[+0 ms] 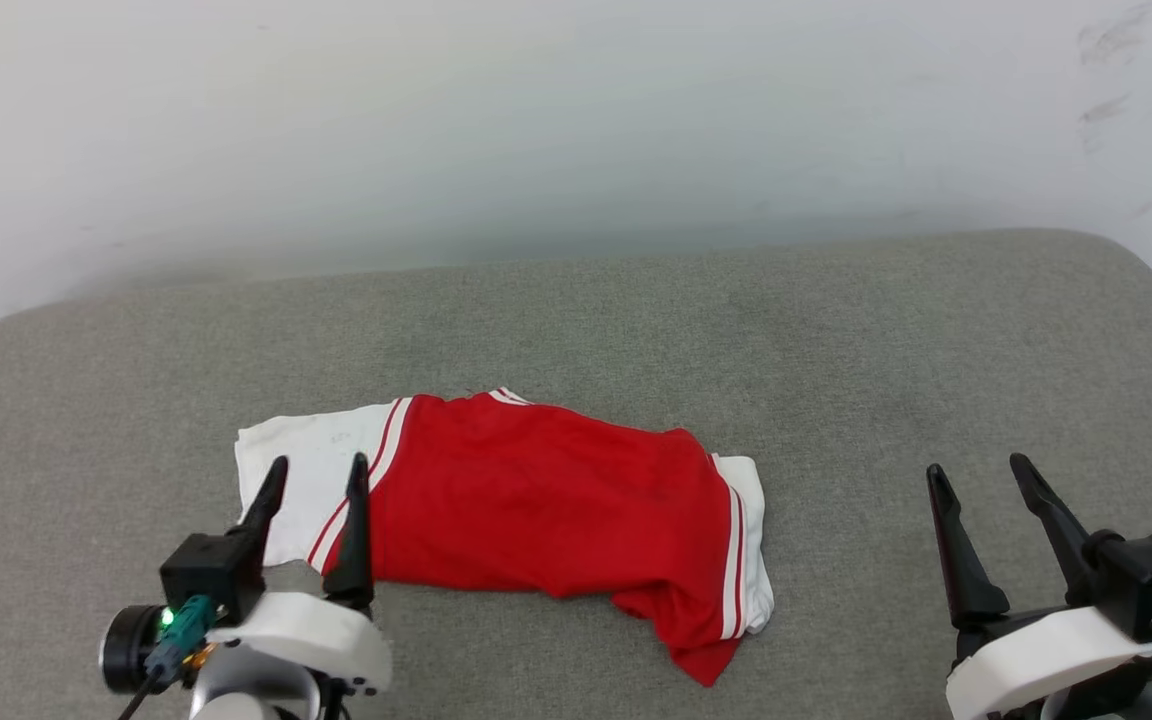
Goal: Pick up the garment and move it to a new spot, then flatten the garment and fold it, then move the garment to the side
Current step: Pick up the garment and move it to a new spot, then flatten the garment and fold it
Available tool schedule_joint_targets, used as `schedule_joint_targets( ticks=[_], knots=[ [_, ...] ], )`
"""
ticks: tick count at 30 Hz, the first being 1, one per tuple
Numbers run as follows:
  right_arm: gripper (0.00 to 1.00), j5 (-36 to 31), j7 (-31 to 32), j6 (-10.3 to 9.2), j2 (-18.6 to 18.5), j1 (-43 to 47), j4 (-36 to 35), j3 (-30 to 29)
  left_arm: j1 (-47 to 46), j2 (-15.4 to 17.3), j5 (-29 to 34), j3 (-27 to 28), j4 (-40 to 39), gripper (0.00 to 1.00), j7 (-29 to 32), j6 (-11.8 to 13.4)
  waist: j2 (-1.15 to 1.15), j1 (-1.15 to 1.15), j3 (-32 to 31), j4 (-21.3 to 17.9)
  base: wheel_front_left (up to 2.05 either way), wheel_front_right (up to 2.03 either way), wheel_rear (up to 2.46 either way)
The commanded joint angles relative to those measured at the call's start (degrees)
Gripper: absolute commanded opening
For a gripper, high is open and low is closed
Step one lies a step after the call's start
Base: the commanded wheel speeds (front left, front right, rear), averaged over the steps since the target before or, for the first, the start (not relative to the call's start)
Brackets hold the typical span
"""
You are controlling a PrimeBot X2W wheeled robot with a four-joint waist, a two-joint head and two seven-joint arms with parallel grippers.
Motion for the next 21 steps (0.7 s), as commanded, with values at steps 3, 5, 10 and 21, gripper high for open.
schedule_joint_targets(
  ticks=[3, 5, 10, 21],
  knots=[
    [1.0, 0.24, 0.43, -0.02, 0.14, 1.27, -0.67, -0.24, 3.47, 1.72, -0.66, 2.0, -2.73, 1.0, -0.07, 1.67, 0.0, 0.0, -0.29, 0.27, 0.0, 0.0, 0.0],
    [1.0, 0.37, 0.78, -0.02, 0.14, 1.55, -0.89, -0.37, 4.7, 2.51, -0.81, 2.58, -4.02, 1.0, 0.34, 2.28, 0.0, 0.0, -0.35, 0.44, 0.0, 0.0, 0.0],
    [1.0, 0.86, 1.1, -0.02, 0.14, 1.32, -1.07, -0.33, 6.16, 2.9, -0.55, 2.35, -7.4, 1.0, 1.49, 3.51, 0.0, 0.0, -0.33, 0.79, 0.0, 0.0, 0.0],
    [1.0, 6.42, 8.36, -0.02, -0.38, -0.76, 2.42, -5.11, 4.21, 2.48, -0.91, 1.62, -8.55, 1.0, 1.59, 2.81, 0.0, 0.0, 1.3, 3.28, 0.0, 0.0, 0.0]
  ],
)
